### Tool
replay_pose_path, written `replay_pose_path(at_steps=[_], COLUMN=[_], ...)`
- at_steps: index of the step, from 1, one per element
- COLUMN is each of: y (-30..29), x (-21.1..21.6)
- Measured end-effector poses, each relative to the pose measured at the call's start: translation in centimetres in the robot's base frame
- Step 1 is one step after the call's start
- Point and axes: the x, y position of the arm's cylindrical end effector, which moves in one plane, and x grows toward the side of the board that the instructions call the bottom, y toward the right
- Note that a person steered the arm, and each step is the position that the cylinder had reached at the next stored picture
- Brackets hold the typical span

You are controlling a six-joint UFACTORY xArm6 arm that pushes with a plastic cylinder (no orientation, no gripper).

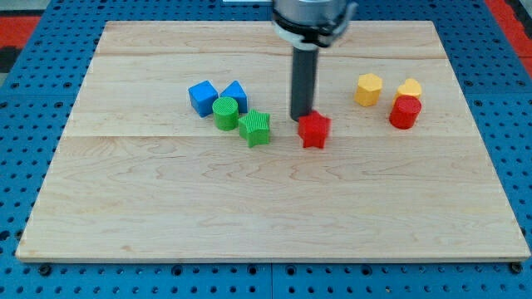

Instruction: Move the red star slightly to the right

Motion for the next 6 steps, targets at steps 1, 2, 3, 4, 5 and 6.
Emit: replay_pose_path(at_steps=[1, 2, 3, 4, 5, 6], y=[3.7, 0.4, -1.4, 5.7, 4.6, -0.2], x=[5.1, 6.6, 8.9, 9.8, 7.9, 0.4])
